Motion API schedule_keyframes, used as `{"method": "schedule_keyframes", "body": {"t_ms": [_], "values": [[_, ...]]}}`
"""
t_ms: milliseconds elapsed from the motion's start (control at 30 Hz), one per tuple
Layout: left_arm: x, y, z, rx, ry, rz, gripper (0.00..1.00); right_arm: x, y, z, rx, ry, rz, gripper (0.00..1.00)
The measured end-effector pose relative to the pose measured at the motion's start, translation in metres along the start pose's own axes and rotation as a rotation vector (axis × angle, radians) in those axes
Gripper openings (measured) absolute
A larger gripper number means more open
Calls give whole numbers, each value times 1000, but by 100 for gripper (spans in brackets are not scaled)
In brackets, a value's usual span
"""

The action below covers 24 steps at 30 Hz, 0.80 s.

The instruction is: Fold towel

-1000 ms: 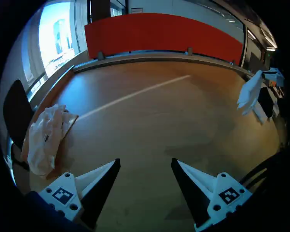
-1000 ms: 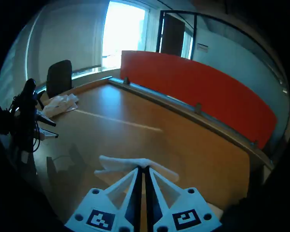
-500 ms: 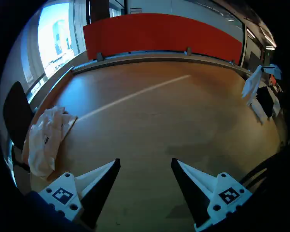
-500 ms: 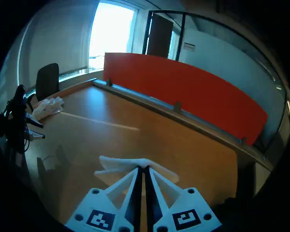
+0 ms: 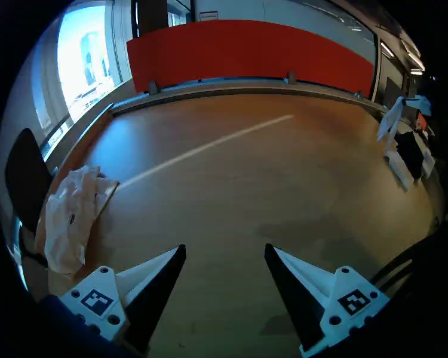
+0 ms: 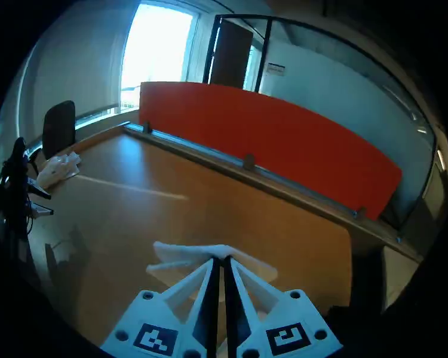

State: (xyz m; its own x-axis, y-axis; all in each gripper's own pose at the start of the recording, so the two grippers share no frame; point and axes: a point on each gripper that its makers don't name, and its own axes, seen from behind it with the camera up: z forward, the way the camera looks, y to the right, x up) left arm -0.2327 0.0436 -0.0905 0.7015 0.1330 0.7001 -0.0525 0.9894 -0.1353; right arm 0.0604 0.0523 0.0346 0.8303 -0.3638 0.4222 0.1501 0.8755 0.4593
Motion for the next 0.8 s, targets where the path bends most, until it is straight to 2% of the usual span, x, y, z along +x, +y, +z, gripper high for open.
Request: {"method": "schedule_keyframes", "body": {"t_ms": [533,800], "values": [[3,3,2,9,-7,12,98,-24,69,2,-80,-58,23,4],[4,5,1,10,-11,20,98,-36,88,5,-97,-83,30,4]]}}
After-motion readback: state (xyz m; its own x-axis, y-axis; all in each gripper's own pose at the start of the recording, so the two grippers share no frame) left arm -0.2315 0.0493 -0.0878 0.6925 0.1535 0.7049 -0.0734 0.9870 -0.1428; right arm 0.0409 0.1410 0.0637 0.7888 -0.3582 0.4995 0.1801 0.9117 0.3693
